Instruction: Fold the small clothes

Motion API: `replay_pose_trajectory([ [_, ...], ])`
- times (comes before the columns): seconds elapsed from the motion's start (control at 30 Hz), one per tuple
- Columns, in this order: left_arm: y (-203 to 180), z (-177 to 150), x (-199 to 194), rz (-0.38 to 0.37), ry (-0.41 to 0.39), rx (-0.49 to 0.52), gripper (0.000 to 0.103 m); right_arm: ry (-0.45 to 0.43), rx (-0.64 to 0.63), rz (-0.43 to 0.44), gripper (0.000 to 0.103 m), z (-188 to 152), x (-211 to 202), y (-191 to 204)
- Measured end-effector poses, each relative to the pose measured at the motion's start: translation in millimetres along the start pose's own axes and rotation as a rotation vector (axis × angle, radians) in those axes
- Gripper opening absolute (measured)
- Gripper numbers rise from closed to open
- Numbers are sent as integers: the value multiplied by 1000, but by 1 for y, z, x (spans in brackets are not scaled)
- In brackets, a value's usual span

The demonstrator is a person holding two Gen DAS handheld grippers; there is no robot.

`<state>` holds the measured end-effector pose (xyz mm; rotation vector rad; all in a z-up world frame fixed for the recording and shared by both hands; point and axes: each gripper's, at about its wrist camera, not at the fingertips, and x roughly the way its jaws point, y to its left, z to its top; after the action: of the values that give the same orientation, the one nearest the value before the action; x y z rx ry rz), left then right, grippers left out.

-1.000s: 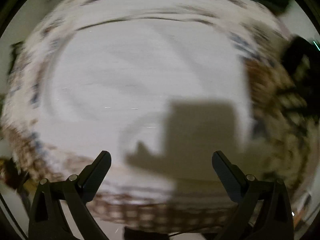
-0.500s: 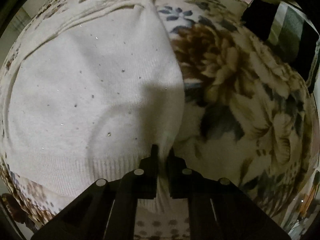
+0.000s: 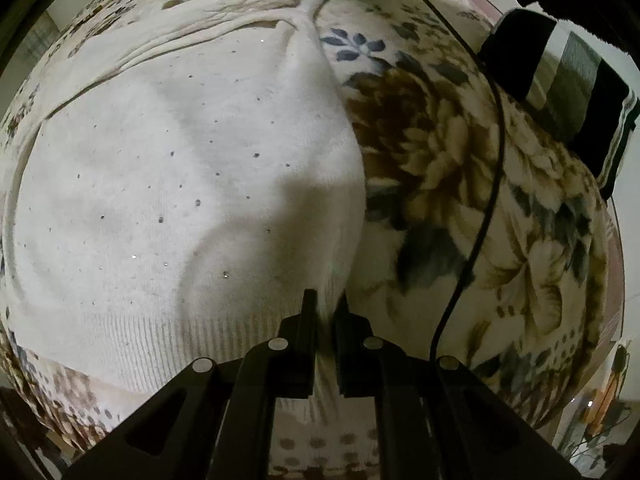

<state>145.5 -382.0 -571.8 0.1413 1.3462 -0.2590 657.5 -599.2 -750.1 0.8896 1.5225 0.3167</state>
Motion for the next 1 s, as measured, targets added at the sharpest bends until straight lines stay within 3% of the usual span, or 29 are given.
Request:
replay_pose_trajectory([
  [0.1,15,-1,-12,-17,-28,-40,5,14,-77,-51,6,-10,9,30],
  [0.3,68,-7,-63,-84,-120,-170,5,6,-224,-140,6,-22,-12,103],
  [0.43,123,-11,-102,-108,-195,-261,5,-10,-320,-248,7,-37,-25,178],
  [0.53,173,-19,-124,-135,-231,-354,5,-14,-400,-333,6,-60,-12,250],
  [0.77,293,-49,-143,-170,-273,-588,4,-3,-500,-447,6,-117,99,418],
  [1.0,400,-89,-97,-182,-240,-779,4,40,-604,-598,6,-157,241,513],
])
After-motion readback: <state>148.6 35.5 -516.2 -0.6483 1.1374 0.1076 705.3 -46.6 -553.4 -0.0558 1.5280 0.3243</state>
